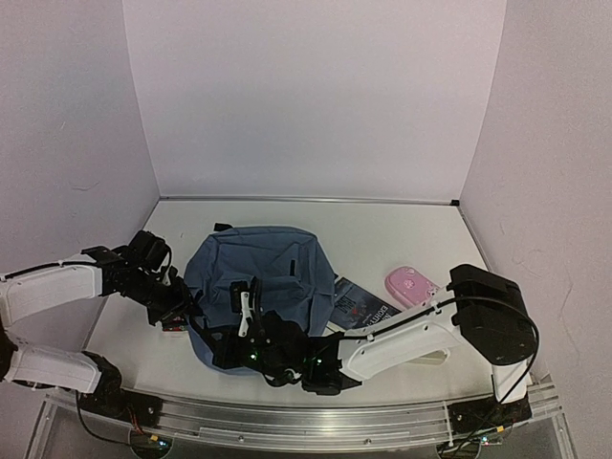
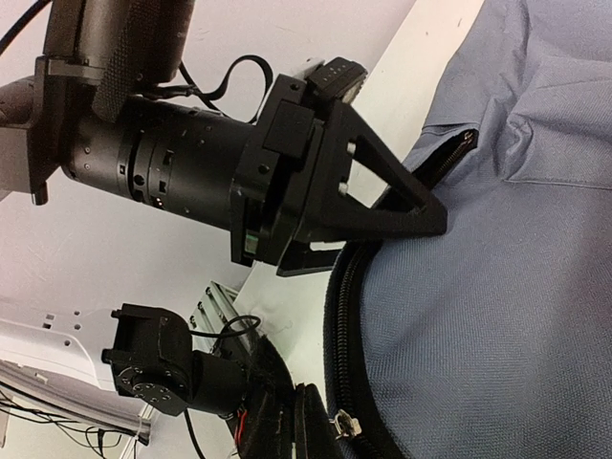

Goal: Pack the student bag
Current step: Unzip the student bag at the center of the board.

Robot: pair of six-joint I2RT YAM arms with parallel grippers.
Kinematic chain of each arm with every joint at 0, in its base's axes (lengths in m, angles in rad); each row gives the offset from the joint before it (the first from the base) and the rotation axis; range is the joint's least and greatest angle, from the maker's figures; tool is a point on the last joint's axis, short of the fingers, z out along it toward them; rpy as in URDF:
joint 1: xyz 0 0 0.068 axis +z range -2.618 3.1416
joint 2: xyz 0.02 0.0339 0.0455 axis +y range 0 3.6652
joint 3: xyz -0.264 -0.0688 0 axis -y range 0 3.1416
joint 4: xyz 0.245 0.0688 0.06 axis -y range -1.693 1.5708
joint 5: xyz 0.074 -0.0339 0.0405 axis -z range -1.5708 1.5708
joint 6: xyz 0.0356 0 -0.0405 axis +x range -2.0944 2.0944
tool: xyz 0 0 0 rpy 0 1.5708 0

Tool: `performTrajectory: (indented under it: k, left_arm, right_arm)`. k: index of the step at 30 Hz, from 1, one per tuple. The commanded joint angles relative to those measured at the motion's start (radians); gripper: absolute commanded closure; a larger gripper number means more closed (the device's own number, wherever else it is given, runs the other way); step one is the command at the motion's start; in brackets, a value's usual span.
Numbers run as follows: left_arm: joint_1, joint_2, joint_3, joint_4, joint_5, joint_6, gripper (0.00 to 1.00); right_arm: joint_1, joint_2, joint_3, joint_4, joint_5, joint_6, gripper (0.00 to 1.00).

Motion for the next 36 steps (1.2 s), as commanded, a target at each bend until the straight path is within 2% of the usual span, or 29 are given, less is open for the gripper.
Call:
performTrajectory:
  k: [1, 5, 18, 28, 36]
  left_arm:
    - [-0.005, 0.004, 0.001, 0.098, -0.018, -0.01, 0.82]
    - [-0.005, 0.013, 0.022, 0.108, -0.058, 0.006, 0.99]
    - [0.009, 0.121, 0.19, 0.038, -0.27, 0.174, 1.0]
    - [0.172, 0.188, 0.264, 0.067, -0.201, 0.296, 1.0]
    - [0.204, 0.336, 0.409, 0.062, -0.283, 0.393, 1.0]
  right_arm:
    - [0.01, 0.017, 0.043, 0.026, 0.013, -0.018, 1.0]
    - [0.01, 0.01, 0.039, 0.017, 0.018, -0.017, 1.0]
    - [0.009, -0.046, -0.005, -0.016, 0.061, -0.025, 1.0]
    - [0.01, -0.1, -0.066, -0.029, 0.094, -0.011, 1.0]
    - [0.009, -0.171, -0.143, -0.065, 0.143, -0.001, 1.0]
